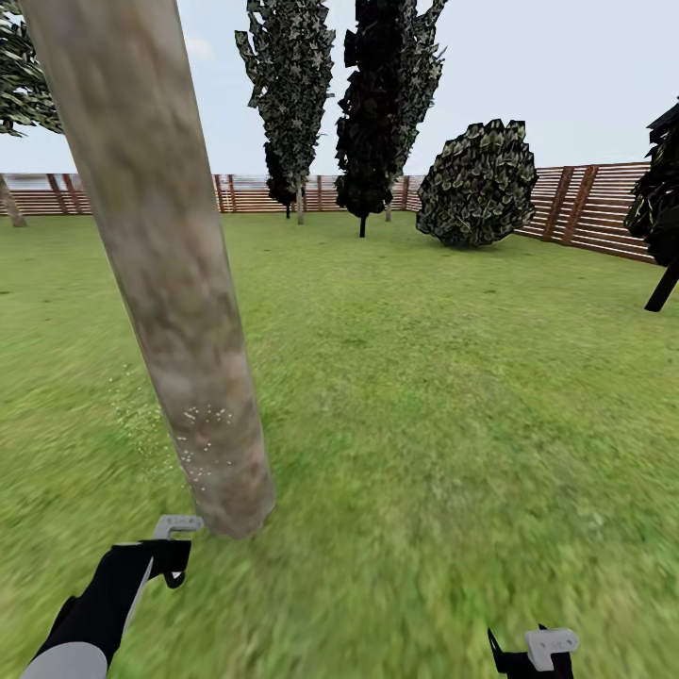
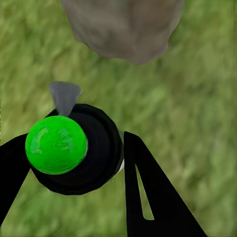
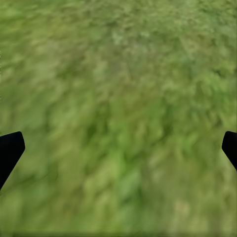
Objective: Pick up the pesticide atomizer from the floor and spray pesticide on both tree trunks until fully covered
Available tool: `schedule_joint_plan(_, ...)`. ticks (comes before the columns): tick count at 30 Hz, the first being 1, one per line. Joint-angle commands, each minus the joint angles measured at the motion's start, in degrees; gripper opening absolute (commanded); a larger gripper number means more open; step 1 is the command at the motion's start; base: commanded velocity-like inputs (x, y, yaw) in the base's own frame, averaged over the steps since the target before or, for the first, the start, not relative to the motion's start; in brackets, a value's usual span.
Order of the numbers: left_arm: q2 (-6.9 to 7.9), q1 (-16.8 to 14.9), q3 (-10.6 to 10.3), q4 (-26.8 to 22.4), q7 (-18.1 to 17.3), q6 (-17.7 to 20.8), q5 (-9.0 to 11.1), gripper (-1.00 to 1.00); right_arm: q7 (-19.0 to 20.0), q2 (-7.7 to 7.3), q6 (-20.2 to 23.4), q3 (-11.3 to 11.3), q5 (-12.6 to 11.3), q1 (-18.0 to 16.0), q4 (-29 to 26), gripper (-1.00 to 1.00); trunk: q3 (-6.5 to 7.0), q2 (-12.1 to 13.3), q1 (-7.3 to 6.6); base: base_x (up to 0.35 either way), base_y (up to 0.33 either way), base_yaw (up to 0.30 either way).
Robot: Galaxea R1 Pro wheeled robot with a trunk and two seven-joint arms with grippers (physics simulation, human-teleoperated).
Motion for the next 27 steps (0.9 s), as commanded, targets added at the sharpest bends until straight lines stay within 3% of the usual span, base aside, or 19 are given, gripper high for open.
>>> schedule_joint_plan(1,0.00,0.0,-0.3,-0.1,0.0,0.1,-0.3,-1.00,0.0,0.00,0.0,0.0,0.0,0.0,0.0,1.00,0.00,0.0,0.00,0.000,0.000,0.000)
schedule_joint_plan(12,-0.28,0.0,0.2,3.5,3.1,0.0,0.1,-1.00,0.0,0.00,0.0,0.0,0.0,0.0,-0.1,1.00,0.00,0.0,0.00,0.000,0.000,0.000)
schedule_joint_plan(15,-1.96,-0.1,0.1,3.1,3.2,0.0,0.0,-1.00,0.0,0.00,0.0,0.0,-0.1,0.0,-0.1,1.00,0.00,0.0,0.00,0.028,-0.041,0.000)
schedule_joint_plan(17,-2.74,-0.1,0.3,1.9,3.2,0.0,-0.1,-1.00,0.0,0.00,0.0,0.0,0.0,0.0,-0.1,1.00,0.00,0.0,0.00,0.131,-0.198,0.000)
schedule_joint_plan(27,-2.93,-0.1,0.4,1.4,3.2,0.1,0.0,-1.00,0.0,0.00,0.0,0.0,-0.1,0.0,-0.1,1.00,0.00,0.0,0.00,0.111,-0.249,0.000)
